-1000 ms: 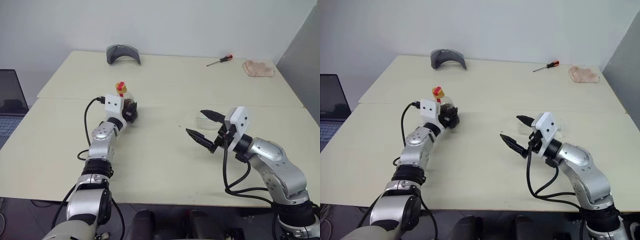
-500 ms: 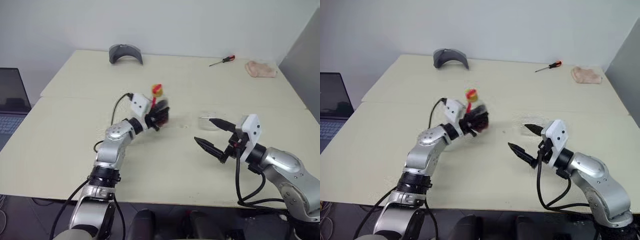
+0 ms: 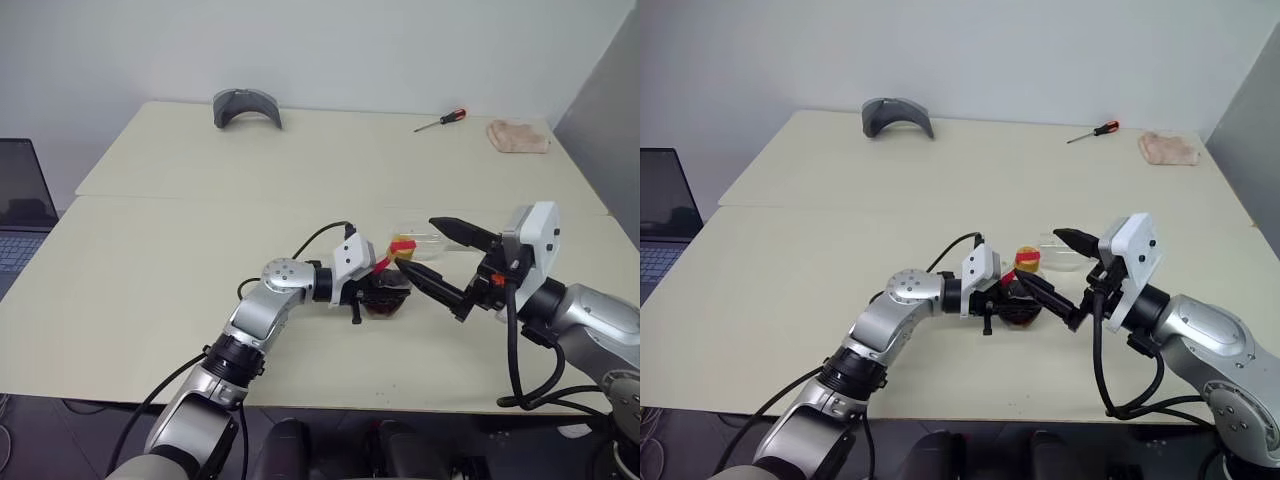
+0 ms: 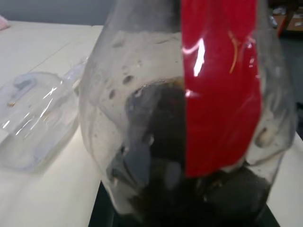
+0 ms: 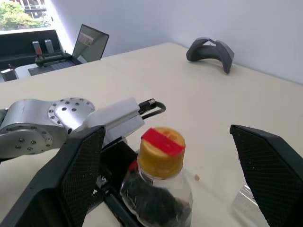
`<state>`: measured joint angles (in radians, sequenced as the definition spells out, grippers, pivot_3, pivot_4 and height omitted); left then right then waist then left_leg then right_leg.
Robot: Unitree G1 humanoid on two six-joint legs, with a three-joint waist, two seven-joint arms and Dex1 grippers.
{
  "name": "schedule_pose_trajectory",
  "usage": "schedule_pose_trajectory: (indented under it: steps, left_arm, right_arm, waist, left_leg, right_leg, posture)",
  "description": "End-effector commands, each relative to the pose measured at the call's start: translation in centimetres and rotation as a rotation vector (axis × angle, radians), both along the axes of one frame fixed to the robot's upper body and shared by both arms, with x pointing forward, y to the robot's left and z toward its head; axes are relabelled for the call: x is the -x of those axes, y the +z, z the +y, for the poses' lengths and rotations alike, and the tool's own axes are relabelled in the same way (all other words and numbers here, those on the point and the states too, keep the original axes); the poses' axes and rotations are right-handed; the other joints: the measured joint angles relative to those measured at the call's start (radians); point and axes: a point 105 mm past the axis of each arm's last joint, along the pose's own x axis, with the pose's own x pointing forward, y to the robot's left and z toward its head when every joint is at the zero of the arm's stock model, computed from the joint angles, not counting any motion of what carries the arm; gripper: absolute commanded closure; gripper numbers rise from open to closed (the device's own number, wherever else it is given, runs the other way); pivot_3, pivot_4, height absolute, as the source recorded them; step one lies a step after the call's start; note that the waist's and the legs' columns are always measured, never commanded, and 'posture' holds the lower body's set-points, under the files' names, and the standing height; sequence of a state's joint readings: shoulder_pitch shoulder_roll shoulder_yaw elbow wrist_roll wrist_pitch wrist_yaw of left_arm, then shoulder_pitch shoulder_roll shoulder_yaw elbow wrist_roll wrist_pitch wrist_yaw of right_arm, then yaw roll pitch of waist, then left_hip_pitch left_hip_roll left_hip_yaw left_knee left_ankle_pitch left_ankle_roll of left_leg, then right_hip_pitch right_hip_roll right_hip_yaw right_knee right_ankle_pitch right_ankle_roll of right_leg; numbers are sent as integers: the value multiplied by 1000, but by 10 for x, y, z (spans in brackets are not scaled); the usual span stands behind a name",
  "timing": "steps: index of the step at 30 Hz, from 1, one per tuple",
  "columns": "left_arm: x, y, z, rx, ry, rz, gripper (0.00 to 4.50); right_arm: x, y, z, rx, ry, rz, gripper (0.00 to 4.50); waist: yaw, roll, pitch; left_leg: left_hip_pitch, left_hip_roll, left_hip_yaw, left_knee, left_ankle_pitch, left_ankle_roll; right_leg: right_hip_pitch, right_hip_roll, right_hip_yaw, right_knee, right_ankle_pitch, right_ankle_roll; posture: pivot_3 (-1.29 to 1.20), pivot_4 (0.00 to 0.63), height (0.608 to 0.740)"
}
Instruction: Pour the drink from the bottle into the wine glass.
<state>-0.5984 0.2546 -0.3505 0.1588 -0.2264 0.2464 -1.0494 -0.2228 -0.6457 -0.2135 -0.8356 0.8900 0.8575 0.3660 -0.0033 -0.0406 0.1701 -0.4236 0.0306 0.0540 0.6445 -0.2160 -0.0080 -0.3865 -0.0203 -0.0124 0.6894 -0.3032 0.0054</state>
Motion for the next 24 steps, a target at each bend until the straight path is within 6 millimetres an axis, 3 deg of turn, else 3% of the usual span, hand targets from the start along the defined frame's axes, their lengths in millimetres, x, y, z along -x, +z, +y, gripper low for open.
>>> schedule_pose_trajectory:
  steps: [1,10,13,20,24]
  left_arm:
    - [3,13,-7,26,-41,-67,3601]
    - [10,7,-9,7,-62,-90,3601]
    - [9,7,-10,7,-59,-95,3601]
    - [9,7,-11,7,-60,-101,3665]
    - [9,7,-12,8,-60,-104,3727]
  right_arm:
    - [3,7,8,-7,46,-10,0]
    - [-9,-6,13,-14,85,53,0]
    - [-12,-8,10,-18,77,55,634]
    - [-10,-18,10,20,86,63,3147]
    - [-9,-20,9,35,90,59,3267]
  waist:
    - [-1,0,0]
    - [0,0,0]
    - [0,0,0]
    - [0,0,0]
    - [0,0,0]
  left_leg:
    - [0,0,0,0,0,0]
    - [-1,0,0,1,0,0]
    - [-1,0,0,0,0,0]
    - [-1,0,0,0,0,0]
    - [-1,0,-1,0,0,0]
  right_leg:
    - [0,0,0,0,0,0]
    - [0,0,0,0,0,0]
    - [-1,0,0,0,0,0]
    - [-1,0,0,0,0,0]
    - [-1,0,0,0,0,0]
  posture:
    - [0,150,740]
    - [0,150,740]
    - [0,150,740]
    - [0,150,740]
    - [0,150,740]
